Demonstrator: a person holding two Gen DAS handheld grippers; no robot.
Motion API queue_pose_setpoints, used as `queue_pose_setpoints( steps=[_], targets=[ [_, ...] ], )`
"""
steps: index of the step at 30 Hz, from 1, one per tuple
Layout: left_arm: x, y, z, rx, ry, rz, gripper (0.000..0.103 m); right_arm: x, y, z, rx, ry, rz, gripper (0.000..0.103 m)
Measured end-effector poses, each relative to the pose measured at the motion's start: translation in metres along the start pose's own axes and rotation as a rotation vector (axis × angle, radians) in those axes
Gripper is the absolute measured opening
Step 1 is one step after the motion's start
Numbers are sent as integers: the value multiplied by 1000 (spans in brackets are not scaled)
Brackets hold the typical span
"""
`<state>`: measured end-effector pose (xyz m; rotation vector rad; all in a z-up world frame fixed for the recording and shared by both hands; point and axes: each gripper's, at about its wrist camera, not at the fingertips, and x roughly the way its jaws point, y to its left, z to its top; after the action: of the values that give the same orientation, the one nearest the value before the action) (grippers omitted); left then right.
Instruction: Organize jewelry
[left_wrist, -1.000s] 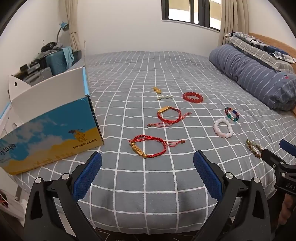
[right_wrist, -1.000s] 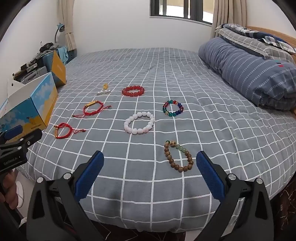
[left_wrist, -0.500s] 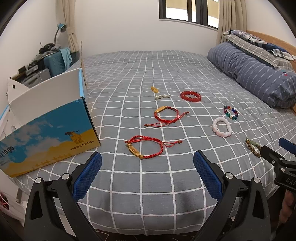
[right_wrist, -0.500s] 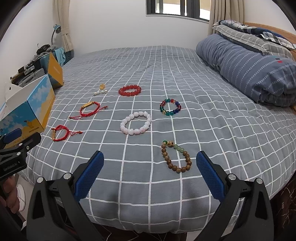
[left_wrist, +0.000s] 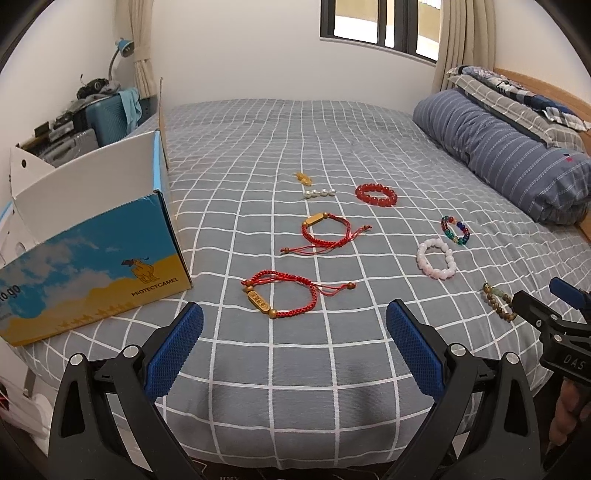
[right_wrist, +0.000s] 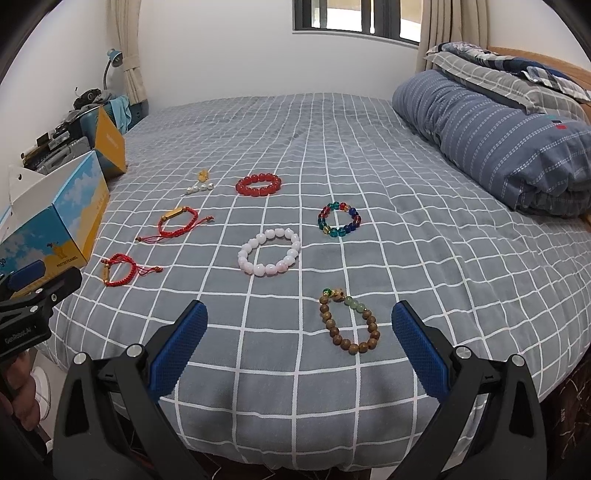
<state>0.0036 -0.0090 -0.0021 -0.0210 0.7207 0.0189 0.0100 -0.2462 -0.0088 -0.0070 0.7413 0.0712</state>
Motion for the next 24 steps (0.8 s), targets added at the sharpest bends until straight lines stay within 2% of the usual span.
queue_pose_setpoints(
  steps=[24],
  targets=[
    [-1, 1, -3, -12, 14, 11, 97, 0, 4, 2, -13, -6, 14, 96]
  ],
)
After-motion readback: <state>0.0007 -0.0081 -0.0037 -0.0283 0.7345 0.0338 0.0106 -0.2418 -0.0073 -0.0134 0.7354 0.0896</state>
